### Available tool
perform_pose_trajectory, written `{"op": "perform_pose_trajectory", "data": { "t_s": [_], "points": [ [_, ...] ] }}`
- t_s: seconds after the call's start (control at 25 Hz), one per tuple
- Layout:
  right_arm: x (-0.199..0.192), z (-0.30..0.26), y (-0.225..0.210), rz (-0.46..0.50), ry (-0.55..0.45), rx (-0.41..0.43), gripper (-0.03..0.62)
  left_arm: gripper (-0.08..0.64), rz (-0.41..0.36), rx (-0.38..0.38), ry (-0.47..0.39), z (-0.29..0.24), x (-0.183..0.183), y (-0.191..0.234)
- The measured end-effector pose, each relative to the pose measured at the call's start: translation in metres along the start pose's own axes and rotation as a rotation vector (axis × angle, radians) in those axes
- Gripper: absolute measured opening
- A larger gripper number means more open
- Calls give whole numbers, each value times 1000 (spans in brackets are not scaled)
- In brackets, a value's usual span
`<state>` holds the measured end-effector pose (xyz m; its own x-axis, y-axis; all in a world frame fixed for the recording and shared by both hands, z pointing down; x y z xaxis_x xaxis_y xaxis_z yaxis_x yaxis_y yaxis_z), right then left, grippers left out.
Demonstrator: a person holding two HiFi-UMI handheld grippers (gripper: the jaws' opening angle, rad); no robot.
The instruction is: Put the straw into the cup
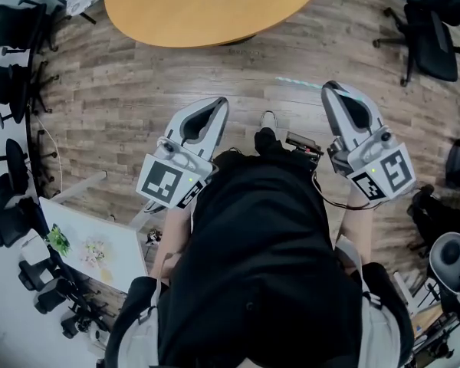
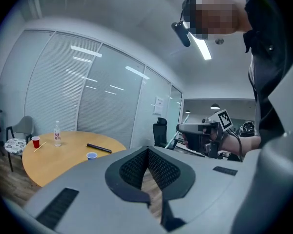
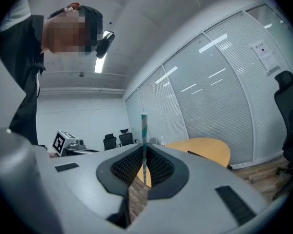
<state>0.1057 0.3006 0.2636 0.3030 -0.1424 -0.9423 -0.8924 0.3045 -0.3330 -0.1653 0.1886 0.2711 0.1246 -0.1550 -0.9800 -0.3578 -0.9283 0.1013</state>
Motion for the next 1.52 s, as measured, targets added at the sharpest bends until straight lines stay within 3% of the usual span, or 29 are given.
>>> {"op": "perform_pose_trajectory", "data": {
  "t_s": [0.6,0.84,1.28,1.52],
  "points": [
    [6,-21,-54,-32,50,41,35,11,31,85,27,-45,10,9],
    [6,-39,-54,-28,69,37,35,11,48,70,17,-48,5,26],
    [26,-104,-63,5,74,21,35,11,28,-10,-38,-89,23,97],
    [49,-165,-68,85,56,33,35,11,8,-26,-71,-102,36,152]
  ]
}}
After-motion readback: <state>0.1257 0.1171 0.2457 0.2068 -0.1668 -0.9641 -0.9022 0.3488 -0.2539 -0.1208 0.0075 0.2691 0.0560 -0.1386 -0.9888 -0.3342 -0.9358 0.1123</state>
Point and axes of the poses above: the fingertips, and each gripper's own axes: z backward along the fingers, y to its left, x out of its top, the point moved 9 cm from there along z, backward along the fingers, and after that the axes turned 4 degrees about -z, right-handed, at the moved point
